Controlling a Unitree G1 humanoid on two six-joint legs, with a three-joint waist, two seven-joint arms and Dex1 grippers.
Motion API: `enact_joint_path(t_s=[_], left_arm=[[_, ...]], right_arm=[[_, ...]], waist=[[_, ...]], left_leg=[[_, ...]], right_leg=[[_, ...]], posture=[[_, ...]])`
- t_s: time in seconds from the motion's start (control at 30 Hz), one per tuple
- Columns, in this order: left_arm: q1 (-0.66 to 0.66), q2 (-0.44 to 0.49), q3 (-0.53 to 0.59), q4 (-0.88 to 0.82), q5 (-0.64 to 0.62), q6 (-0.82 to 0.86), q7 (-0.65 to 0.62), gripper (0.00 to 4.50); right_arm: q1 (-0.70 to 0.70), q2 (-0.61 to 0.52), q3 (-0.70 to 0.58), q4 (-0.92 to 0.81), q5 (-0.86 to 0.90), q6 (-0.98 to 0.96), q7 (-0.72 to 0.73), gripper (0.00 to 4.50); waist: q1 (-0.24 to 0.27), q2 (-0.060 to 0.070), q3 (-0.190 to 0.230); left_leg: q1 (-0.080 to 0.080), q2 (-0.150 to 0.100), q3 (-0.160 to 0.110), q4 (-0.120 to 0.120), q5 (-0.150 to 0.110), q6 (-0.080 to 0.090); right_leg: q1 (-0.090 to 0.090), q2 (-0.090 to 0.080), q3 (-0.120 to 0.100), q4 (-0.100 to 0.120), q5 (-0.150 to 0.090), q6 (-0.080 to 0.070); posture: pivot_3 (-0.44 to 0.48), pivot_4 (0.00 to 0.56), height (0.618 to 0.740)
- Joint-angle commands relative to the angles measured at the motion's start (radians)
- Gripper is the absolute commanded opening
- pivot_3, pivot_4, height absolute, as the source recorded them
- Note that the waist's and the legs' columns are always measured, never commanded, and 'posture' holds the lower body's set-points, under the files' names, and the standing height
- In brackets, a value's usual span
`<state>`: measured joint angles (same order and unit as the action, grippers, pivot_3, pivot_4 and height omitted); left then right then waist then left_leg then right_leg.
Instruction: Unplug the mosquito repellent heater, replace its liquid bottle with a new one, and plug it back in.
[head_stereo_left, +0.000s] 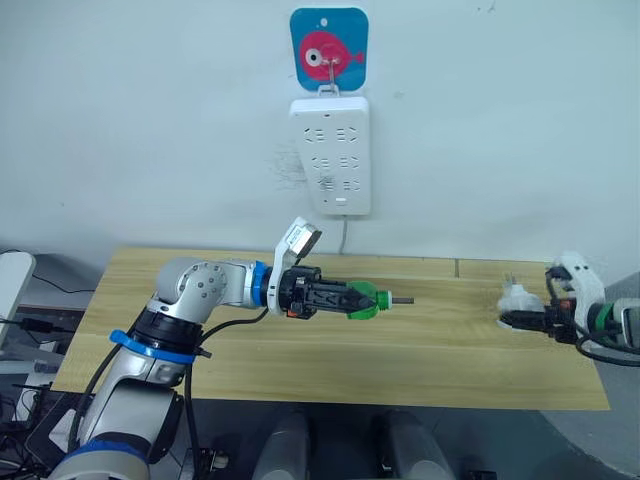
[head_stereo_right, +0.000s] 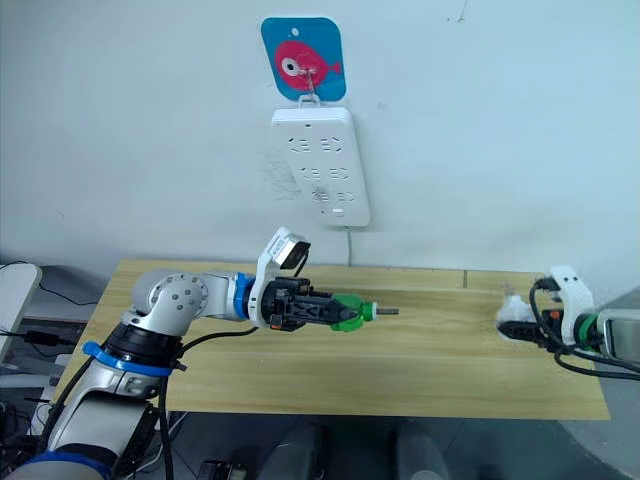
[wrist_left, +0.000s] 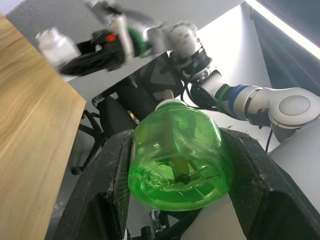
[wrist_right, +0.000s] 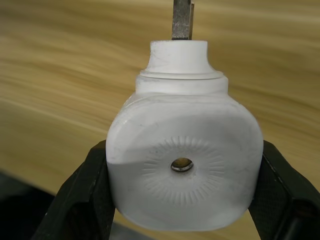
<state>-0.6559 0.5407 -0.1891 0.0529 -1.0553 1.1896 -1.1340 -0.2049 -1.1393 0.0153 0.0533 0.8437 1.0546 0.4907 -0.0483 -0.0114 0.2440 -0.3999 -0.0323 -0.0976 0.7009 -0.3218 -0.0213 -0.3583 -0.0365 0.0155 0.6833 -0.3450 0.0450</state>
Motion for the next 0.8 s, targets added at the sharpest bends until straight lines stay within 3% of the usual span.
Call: enact_joint_path(t_s=[0.03,0.3,0.8], left_arm=[[0.008,-0.019,0.043,-0.059,-0.012,0.013,0.013,2.27],[0.047,-0.026,0.070,-0.120,-0.017,0.036,0.036,2.27],[0.062,-0.050,0.100,-0.161,-0.032,0.069,0.067,2.27]], right_arm=[[-0.011,0.019,0.050,0.057,-0.173,-0.057,0.003,2.99],[-0.073,0.144,0.033,0.190,-0.309,-0.012,0.016,2.99],[-0.164,0.275,-0.010,0.250,-0.402,0.100,0.025,2.99]], waist=[[0.001,0.000,0.000],[0.004,0.000,0.000],[0.016,0.001,0.001]], left_leg=[[0.000,0.000,0.000,0.000,0.000,0.000],[0.001,0.000,0.001,0.000,0.000,0.000],[0.001,0.000,0.000,0.000,0.001,-0.001]], right_leg=[[0.000,0.000,0.000,0.000,0.000,0.000],[0.001,0.000,0.001,0.001,0.000,0.000],[0.001,-0.001,0.000,0.001,0.000,0.000]], posture=[[-0.037,0.256,0.740],[-0.007,0.265,0.740],[0.008,0.263,0.740]])
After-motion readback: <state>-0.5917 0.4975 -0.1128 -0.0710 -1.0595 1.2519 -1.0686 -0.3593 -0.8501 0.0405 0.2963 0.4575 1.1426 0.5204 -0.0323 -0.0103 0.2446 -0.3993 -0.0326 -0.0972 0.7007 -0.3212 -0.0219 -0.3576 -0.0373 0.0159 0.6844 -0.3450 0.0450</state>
